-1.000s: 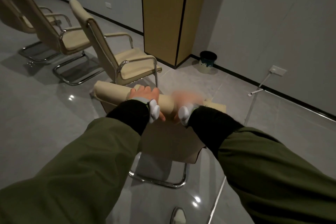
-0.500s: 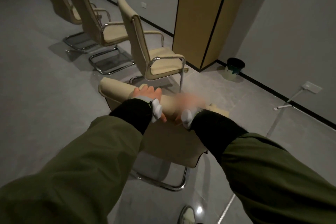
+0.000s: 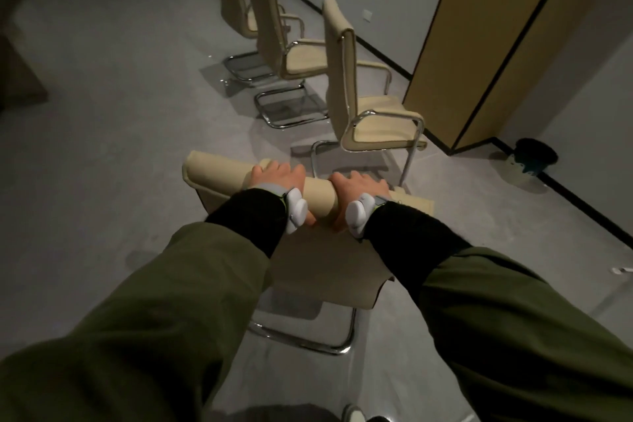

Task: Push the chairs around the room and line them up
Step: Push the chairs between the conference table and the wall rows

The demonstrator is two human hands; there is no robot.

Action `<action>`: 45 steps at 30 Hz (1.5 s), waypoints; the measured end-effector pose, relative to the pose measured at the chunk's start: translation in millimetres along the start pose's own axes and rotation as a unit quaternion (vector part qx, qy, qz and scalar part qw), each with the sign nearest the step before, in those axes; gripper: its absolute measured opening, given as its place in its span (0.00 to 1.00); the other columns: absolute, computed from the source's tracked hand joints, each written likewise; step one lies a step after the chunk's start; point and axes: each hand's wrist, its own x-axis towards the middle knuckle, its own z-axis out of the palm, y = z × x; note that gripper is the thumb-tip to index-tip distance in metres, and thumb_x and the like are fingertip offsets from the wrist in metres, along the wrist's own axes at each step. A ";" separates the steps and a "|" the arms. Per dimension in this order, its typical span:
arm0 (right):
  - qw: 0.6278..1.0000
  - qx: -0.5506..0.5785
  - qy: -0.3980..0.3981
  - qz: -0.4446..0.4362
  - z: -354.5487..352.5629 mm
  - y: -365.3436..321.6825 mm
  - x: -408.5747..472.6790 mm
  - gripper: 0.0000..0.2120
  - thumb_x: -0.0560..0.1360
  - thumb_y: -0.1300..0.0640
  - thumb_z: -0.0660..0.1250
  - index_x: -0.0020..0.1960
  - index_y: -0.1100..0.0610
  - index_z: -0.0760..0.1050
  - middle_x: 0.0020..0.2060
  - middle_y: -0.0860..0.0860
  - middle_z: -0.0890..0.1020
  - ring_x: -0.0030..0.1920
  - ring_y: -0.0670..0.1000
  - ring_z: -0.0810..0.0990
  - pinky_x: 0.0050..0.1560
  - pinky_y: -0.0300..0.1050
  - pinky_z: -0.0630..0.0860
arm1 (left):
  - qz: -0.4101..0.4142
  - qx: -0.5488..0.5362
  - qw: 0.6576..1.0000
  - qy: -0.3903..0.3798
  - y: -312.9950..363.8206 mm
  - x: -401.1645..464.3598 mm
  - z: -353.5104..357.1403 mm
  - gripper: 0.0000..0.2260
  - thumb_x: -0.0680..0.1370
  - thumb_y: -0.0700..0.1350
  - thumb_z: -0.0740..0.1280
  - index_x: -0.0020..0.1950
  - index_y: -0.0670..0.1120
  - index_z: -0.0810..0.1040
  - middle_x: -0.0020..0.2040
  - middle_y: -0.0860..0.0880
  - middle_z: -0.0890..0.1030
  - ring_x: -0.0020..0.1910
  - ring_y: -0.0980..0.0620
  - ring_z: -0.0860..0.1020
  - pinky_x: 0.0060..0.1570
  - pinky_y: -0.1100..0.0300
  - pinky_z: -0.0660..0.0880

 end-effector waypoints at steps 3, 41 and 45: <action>0.999 0.003 0.001 -0.038 0.9 -8.0 -0.5 0.40 0.58 0.46 0.80 0.66 0.45 0.65 0.56 0.55 0.74 0.60 0.61 0.74 0.56 0.58 0.68 | -0.037 0.002 0.999 0.008 -6.3 -14.0 3.8 0.35 0.58 0.68 0.76 0.56 0.52 0.68 0.56 0.48 0.75 0.58 0.44 0.73 0.50 0.49 0.64; 0.937 -0.080 0.010 -0.340 18.4 -39.4 -74.3 0.41 0.57 0.43 0.80 0.65 0.43 0.65 0.55 0.51 0.74 0.57 0.57 0.75 0.48 0.50 0.64 | -0.343 -0.085 0.936 -0.003 41.9 -192.5 31.3 0.35 0.58 0.72 0.75 0.53 0.54 0.66 0.56 0.48 0.75 0.61 0.43 0.72 0.59 0.44 0.66; 0.927 -0.095 0.005 -0.362 26.1 -57.7 -99.8 0.43 0.55 0.41 0.80 0.65 0.42 0.66 0.55 0.50 0.75 0.58 0.57 0.75 0.49 0.51 0.65 | -0.363 -0.088 0.927 0.010 46.1 -233.3 38.6 0.35 0.59 0.71 0.75 0.55 0.53 0.69 0.56 0.47 0.75 0.60 0.44 0.72 0.56 0.46 0.66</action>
